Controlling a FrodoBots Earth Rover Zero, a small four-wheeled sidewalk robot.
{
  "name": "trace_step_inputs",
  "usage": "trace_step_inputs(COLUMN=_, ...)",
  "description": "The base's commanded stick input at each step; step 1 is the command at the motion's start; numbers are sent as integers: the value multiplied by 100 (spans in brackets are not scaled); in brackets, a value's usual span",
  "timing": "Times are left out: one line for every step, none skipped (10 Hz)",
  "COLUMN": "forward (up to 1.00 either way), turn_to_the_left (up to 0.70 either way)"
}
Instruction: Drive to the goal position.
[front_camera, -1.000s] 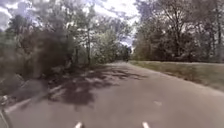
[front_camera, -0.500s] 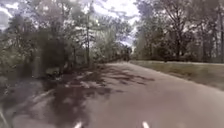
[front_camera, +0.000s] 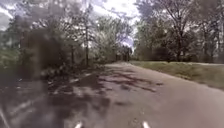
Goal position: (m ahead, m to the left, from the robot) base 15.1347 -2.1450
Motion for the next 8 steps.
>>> trace_step_inputs(forward=100, turn_to_the_left=0)
trace_step_inputs(forward=100, turn_to_the_left=0)
trace_step_inputs(forward=100, turn_to_the_left=0)
trace_step_inputs(forward=100, turn_to_the_left=0)
trace_step_inputs(forward=100, turn_to_the_left=0)
trace_step_inputs(forward=100, turn_to_the_left=0)
trace_step_inputs(forward=100, turn_to_the_left=0)
trace_step_inputs(forward=100, turn_to_the_left=0)
